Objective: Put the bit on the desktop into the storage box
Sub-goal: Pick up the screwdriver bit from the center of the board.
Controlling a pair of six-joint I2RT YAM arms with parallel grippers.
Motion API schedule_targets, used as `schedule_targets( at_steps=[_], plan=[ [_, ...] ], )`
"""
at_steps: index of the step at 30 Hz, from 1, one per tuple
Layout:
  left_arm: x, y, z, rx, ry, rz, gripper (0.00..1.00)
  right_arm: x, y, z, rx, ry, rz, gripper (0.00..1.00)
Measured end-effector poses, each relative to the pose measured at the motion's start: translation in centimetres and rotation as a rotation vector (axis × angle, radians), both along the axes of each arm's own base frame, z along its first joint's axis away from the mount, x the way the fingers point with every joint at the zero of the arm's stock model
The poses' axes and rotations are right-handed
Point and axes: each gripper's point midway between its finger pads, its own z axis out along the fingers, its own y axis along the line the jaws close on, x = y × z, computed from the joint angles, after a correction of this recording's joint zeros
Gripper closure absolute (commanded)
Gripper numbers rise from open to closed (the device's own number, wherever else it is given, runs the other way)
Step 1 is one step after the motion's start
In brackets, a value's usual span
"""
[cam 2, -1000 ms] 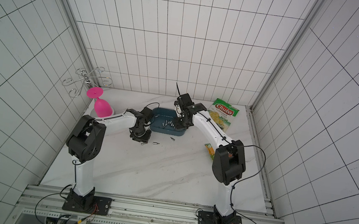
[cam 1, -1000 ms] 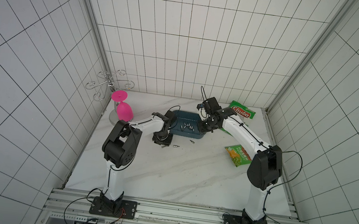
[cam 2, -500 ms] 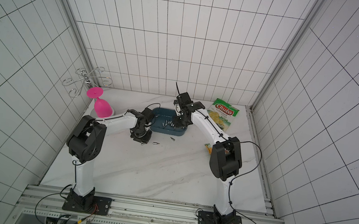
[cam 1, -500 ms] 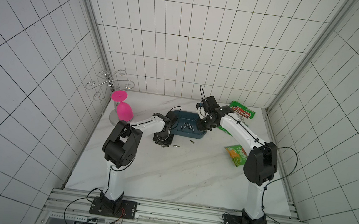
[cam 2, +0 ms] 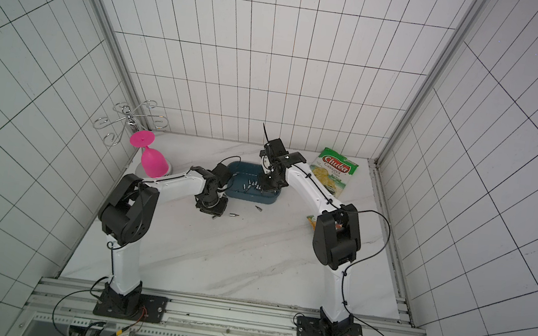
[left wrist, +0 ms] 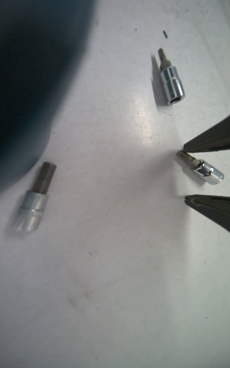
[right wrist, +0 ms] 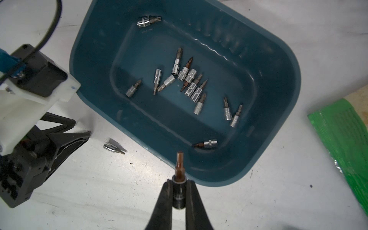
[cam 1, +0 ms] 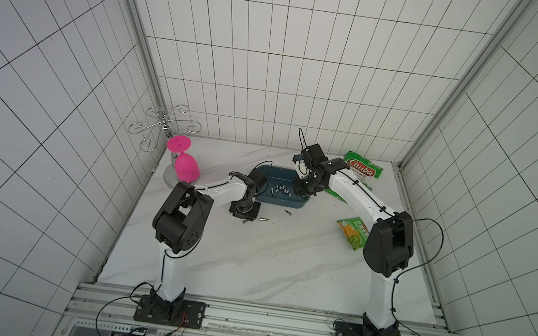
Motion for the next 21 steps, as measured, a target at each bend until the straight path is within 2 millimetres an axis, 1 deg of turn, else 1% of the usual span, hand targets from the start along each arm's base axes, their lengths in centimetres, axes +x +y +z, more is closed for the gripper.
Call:
schedule_targets(
  at_steps=[8, 14, 21],
  plan=[
    [-0.7, 0.1, -0.1, 0.017, -0.003, -0.012, 0.66, 0.2, 0.2, -0.1, 0.005, 0.001, 0.002, 1.00],
    [-1.3, 0.1, -0.1, 0.029, -0.003, -0.018, 0.74, 0.1, 0.3, -0.5, 0.002, 0.013, 0.004, 1.00],
    [-1.4, 0.1, -0.2, 0.043, -0.007, -0.019, 0.84, 1.0, 0.8, -1.4, -0.004, 0.016, 0.003, 1.00]
  ],
)
